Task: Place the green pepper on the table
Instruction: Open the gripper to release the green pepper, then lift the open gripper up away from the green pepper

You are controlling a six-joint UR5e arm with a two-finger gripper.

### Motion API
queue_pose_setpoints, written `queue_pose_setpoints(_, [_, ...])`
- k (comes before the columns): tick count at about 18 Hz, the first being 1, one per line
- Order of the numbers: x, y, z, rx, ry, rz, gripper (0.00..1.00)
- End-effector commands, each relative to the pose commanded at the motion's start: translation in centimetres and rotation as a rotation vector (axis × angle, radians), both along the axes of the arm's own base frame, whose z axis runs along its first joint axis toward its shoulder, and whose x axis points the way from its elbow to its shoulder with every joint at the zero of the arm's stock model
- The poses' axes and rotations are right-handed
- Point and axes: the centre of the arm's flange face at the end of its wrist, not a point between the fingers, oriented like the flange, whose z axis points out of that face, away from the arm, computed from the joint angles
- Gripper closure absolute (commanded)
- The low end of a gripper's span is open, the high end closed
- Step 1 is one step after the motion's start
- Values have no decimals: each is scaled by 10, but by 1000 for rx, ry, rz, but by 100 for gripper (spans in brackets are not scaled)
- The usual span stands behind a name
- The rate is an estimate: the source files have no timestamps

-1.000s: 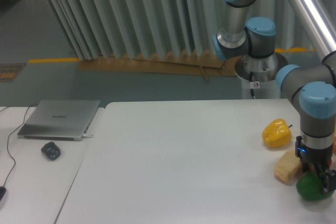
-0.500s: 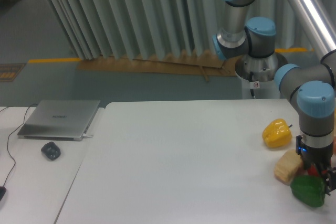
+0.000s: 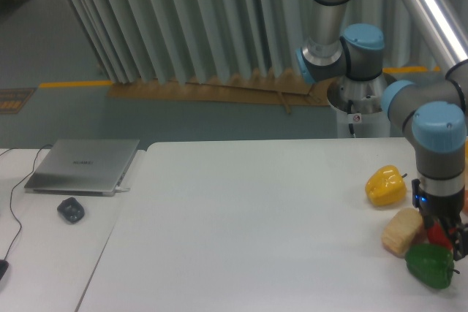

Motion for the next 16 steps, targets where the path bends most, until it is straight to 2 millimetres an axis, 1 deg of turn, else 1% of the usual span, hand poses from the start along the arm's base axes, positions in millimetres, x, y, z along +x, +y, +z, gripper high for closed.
queue_pose_setpoints(2, [6, -6, 16, -22, -22, -21, 0])
queue_pose_setpoints(5, [22, -14, 34, -55, -62, -39, 0])
queue_pose_setpoints(6, [30, -17, 45, -58, -67, -44, 0])
queue_pose_setpoints(9, [56, -24, 62, -91, -112, -69, 0])
queue_pose_setpoints(11, [71, -23, 70, -95, -115, -107, 0])
queue_pose_setpoints(13, [85, -20, 73, -105, -129, -130, 0])
queue_pose_setpoints(15, [100, -16, 71, -118, -150, -153, 0])
queue_pose_setpoints(16, [110, -16, 76, -119, -150, -165, 0])
